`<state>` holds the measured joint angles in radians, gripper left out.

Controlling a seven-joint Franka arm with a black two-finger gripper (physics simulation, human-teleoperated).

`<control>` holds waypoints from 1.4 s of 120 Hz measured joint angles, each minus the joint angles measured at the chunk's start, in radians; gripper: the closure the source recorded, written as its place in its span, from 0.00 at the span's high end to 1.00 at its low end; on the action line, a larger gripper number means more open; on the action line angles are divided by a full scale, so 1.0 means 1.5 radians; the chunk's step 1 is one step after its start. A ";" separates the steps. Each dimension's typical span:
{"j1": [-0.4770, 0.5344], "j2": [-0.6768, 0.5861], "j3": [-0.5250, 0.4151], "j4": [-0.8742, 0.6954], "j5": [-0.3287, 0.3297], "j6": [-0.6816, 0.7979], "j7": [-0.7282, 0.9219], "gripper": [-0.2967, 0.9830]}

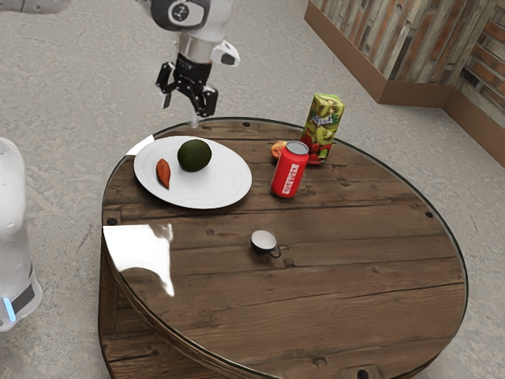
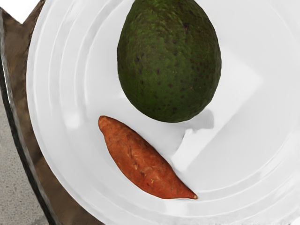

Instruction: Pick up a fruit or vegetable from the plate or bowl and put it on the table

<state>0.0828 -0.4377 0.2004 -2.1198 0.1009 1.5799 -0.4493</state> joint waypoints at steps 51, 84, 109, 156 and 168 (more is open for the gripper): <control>0.003 0.115 0.014 0.015 -0.023 0.041 0.002 0.77; 0.005 0.116 0.019 -0.002 -0.028 0.067 0.003 0.77; 0.005 0.133 0.023 -0.003 -0.028 0.082 0.005 0.77; 0.019 0.123 0.024 -0.026 -0.029 0.097 0.011 0.77; 0.025 0.122 0.024 -0.036 -0.028 0.102 0.012 0.77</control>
<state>0.1201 -0.2543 0.2363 -2.1735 0.0588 1.7322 -0.4310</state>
